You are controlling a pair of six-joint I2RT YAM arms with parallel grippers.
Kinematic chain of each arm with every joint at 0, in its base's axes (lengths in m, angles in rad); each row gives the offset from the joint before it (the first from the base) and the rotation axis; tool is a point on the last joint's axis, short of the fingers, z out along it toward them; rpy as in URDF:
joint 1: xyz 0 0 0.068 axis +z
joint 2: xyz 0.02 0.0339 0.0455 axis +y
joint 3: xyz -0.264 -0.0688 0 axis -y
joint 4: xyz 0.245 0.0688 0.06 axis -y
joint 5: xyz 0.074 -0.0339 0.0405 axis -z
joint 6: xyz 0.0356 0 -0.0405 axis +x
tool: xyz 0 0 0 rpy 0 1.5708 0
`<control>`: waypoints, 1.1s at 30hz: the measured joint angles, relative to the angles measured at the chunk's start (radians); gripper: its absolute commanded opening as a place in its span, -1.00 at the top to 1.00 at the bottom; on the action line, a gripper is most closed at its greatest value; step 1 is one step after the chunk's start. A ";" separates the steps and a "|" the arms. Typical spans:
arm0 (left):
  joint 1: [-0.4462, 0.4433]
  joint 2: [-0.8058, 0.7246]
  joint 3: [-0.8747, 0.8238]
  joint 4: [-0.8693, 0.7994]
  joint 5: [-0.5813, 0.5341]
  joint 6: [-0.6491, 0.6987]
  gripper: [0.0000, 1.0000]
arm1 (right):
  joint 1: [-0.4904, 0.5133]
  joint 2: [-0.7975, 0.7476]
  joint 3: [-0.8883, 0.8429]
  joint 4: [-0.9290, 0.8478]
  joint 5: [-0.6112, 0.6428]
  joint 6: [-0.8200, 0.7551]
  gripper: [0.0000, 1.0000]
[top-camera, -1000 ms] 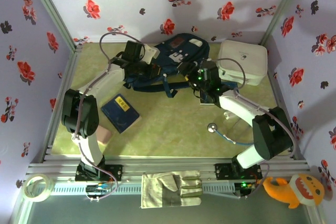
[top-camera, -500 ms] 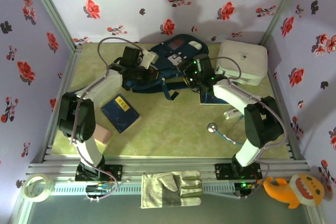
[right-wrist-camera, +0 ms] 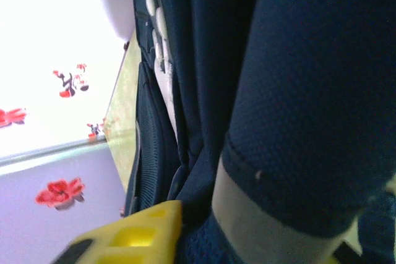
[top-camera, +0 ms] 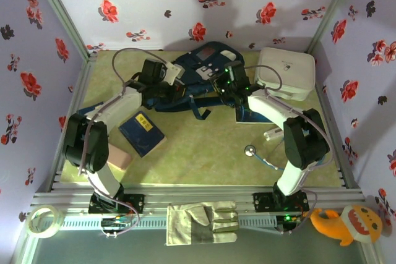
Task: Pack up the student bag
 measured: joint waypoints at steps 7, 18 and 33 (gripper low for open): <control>-0.005 -0.119 -0.016 -0.025 -0.184 -0.123 -0.38 | 0.014 0.005 0.000 -0.002 0.003 0.002 0.90; -0.179 -0.296 -0.148 -0.094 -0.466 -0.473 -0.31 | 0.039 0.005 0.000 -0.002 0.013 0.000 0.89; -0.310 0.001 -0.049 -0.133 -0.591 -0.666 -0.02 | 0.047 0.005 0.000 -0.001 0.013 0.000 0.88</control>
